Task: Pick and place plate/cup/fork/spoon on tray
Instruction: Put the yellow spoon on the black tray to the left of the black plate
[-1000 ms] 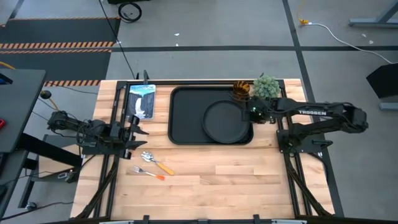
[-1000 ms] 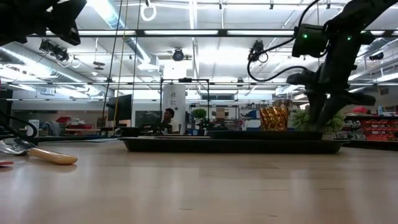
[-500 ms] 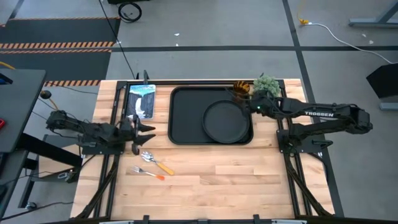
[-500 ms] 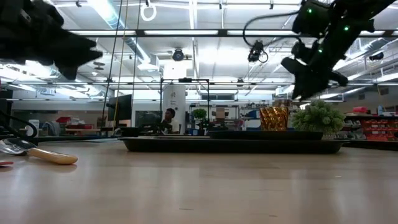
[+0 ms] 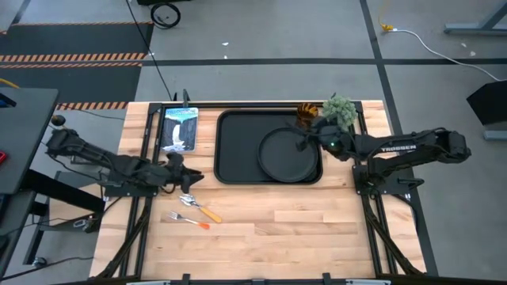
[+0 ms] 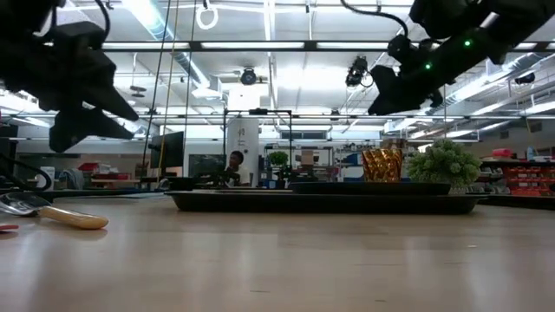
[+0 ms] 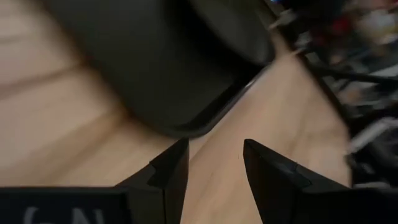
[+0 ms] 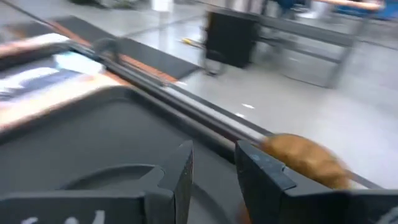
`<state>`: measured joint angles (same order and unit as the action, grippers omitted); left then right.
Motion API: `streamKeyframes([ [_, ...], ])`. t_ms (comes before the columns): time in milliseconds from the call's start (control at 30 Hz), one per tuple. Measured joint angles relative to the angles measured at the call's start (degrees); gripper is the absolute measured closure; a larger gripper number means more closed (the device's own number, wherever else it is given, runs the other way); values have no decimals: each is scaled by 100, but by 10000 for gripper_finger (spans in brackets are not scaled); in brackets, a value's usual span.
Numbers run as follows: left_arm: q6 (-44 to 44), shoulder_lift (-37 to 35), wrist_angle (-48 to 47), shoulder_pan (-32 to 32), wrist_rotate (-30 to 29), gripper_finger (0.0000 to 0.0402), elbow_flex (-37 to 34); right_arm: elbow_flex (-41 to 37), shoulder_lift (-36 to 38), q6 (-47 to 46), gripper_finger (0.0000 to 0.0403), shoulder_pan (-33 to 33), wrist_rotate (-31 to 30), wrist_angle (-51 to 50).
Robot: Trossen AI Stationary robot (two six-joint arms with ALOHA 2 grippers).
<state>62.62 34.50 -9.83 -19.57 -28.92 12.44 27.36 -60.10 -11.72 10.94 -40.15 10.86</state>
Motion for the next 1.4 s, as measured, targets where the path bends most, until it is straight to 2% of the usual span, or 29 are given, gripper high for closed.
streamKeyframes([
  [233, 1849, 2065, -2171, -350, 197, 240, 1643, -503, 15, 555, 277, -365, 1388, 1172],
  [333, 2699, 2862, -2974, -551, 472, 240, 2283, -668, 15, 609, 277, -556, 1744, 1443],
  [567, 4043, 4295, -3311, -905, 601, 240, 3263, -810, 15, 574, 277, -1102, 2336, 1574],
  [700, 4656, 5020, -3517, -933, 791, 240, 3691, -913, 15, 635, 277, -1464, 2379, 1615],
  [833, 5114, 5767, -4112, -968, 1165, 240, 4308, -1073, 18, 635, 277, -1819, 2381, 1730],
  [1100, 5516, 6985, -5400, -1032, 1487, 240, 5756, -1277, 15, 638, 277, -2284, 2380, 2000],
  [1400, 5867, 7485, -5440, -1025, 2080, 240, 5846, -1489, 18, 592, 277, -2680, 2379, 2938],
])
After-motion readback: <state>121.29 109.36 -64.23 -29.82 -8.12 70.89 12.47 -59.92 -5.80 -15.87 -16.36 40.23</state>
